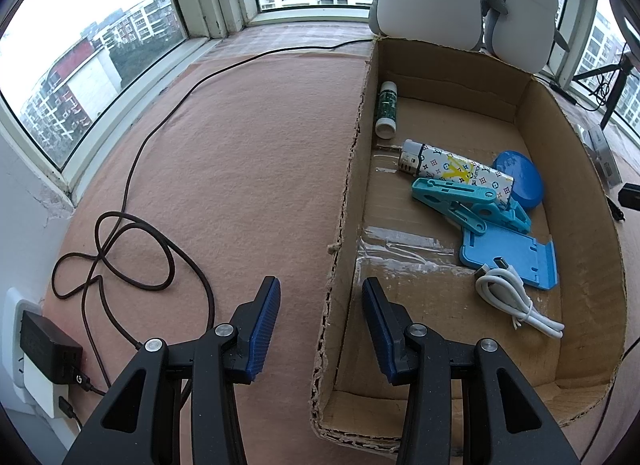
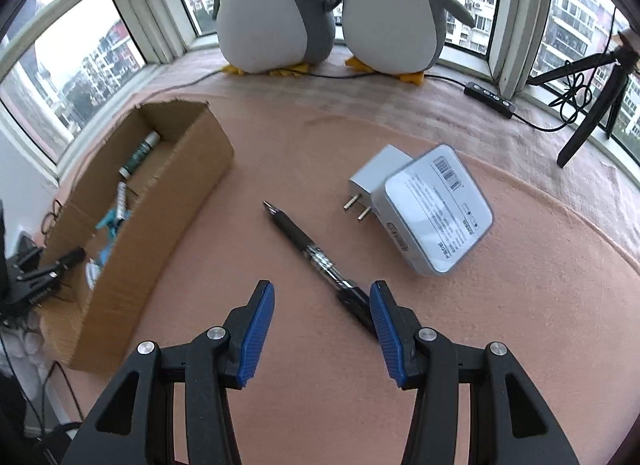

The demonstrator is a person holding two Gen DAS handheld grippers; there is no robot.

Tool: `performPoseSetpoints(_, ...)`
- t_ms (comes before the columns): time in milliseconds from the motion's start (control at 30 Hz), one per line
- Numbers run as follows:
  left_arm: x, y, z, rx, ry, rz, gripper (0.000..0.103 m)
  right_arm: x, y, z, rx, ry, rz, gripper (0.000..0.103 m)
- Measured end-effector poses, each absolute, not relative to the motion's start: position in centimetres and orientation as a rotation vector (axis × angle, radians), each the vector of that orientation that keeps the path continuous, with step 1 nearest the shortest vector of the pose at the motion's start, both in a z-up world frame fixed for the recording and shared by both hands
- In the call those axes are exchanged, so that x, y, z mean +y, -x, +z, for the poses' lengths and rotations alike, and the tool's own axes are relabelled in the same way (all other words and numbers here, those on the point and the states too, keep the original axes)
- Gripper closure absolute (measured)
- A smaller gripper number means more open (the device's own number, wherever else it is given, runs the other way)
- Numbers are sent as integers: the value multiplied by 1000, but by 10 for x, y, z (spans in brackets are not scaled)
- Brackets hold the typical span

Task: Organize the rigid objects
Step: 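Reach the right tool to the black pen and close on it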

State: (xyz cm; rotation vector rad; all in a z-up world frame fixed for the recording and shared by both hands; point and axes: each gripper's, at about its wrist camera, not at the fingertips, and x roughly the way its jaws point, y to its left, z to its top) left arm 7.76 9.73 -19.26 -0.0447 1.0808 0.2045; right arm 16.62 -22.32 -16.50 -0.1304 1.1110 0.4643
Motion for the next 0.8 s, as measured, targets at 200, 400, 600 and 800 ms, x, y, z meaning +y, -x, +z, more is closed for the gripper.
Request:
performPoseSetpoints(200,97,-78,-193,1081,44,204,57,-217,-174,-172,1126,177,471,57)
performPoseSetpoints(400,97,-78,-193,1081,44,205,57,-204,-182,-180,1140,219,475,57)
performPoseSetpoints(600,97,-78,-193,1081,44,205,57,-193,-191,-191,1163,250,459,58)
performPoseSetpoints(800,97,-78,-193,1081,45,205,57,-185,-192,-193,1174,290,444,67)
